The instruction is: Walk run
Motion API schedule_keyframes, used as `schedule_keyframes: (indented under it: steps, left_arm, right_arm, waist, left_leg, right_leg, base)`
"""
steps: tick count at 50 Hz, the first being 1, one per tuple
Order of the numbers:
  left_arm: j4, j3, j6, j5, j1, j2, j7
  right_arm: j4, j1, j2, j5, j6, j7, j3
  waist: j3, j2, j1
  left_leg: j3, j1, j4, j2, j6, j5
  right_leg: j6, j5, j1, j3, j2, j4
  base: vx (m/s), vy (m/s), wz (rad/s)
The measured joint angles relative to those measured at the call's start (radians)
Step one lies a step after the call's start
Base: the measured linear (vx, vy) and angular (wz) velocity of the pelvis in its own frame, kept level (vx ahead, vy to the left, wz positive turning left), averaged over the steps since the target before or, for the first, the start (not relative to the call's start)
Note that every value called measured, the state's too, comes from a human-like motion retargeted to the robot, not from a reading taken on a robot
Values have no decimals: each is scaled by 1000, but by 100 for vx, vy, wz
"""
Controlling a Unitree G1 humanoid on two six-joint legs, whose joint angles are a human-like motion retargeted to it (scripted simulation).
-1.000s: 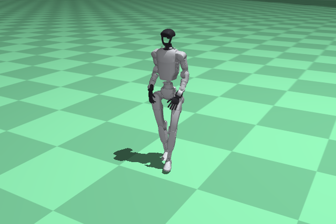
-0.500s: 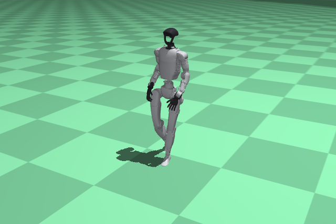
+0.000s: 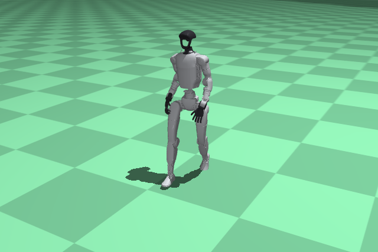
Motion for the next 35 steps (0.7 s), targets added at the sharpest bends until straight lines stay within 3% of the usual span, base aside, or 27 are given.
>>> schedule_keyframes:
  steps: [2, 4, 7, 11, 20, 23, 25, 27, 30, 33, 35]
  left_arm:
    - [-2, -6, -9, -23, -6, 3, -5]
    - [-14, -14, -28, -29, -12, 14, 0]
    - [-36, -10, -43, -15, -12, 25, 53]
    - [-61, 18, -61, -81, -3, 8, 122]
    - [-112, 27, -57, -44, 1, -6, 109]
    - [-106, 32, -47, -44, -3, -8, 91]
    - [-100, 40, -49, -63, -7, -11, 75]
    - [-95, 55, -55, -97, -17, -16, 59]
    - [-101, 73, -54, -123, -19, -24, 78]
    - [-99, 90, -32, -134, -24, -29, 62]
    - [-97, 84, -2, -117, -39, -14, 27]
  right_arm:
    - [-4, -8, -22, -37, 34, 28, 7]
    - [-1, -17, -39, -69, 50, 44, 15]
    - [30, -28, -40, -90, 55, 67, 19]
    - [61, -32, -40, -109, 57, 68, 26]
    - [110, -21, -26, -106, 63, 116, 21]
    - [112, -26, -24, -118, 73, 127, 14]
    - [112, -23, -23, -126, 73, 123, 18]
    - [117, -25, -24, -138, 75, 126, 28]
    - [123, -20, -19, -161, 93, 137, 25]
    - [137, -20, 4, -141, 104, 120, 16]
    - [146, -32, 11, -111, 101, 100, 28]
  waist:
    - [2, -27, -5]
    - [1, -56, -2]
    - [6, -86, 9]
    - [21, -130, 93]
    - [52, -91, 199]
    - [52, -92, 218]
    - [52, -97, 230]
    - [35, -114, 253]
    - [4, -142, 305]
    - [-15, -164, 297]
    - [-10, -145, 266]
  left_leg:
    - [16, -90, 212, 1, -11, 119]
    - [62, -177, 366, 23, 52, 157]
    - [138, -291, 476, 78, 144, -7]
    - [229, -434, 422, 92, 229, -199]
    - [240, -582, -241, 48, 258, -326]
    - [181, -609, -402, -7, 177, -382]
    - [215, -598, -424, -12, 154, -391]
    - [203, -593, -379, -23, 261, -350]
    - [220, -576, -340, -20, 300, -264]
    - [158, -558, -275, -37, 332, -250]
    - [137, -541, -220, -17, 352, -294]
  right_leg:
    - [-26, -35, 48, -6, -16, 5]
    - [-51, -61, 92, -8, -19, -3]
    - [-76, -93, 154, -14, -2, -21]
    - [-108, -112, 224, 42, 35, -53]
    - [-168, -198, 387, 84, 167, -85]
    - [-179, -219, 436, 81, 185, -72]
    - [-175, -221, 466, 86, 197, -50]
    - [-144, -183, 482, 84, 188, -25]
    - [-51, -46, 506, 46, 157, 32]
    - [129, 227, 489, 70, 141, 173]
    - [233, 356, 419, 111, 201, 355]
  base:
    - [88, -45, 28]
    - [73, -43, 13]
    - [68, -43, -7]
    - [63, -34, -103]
    - [70, -21, -69]
    - [95, -20, -42]
    - [83, -17, -36]
    - [86, -16, -69]
    - [100, -14, -94]
    - [115, -11, -34]
    - [89, -14, 33]
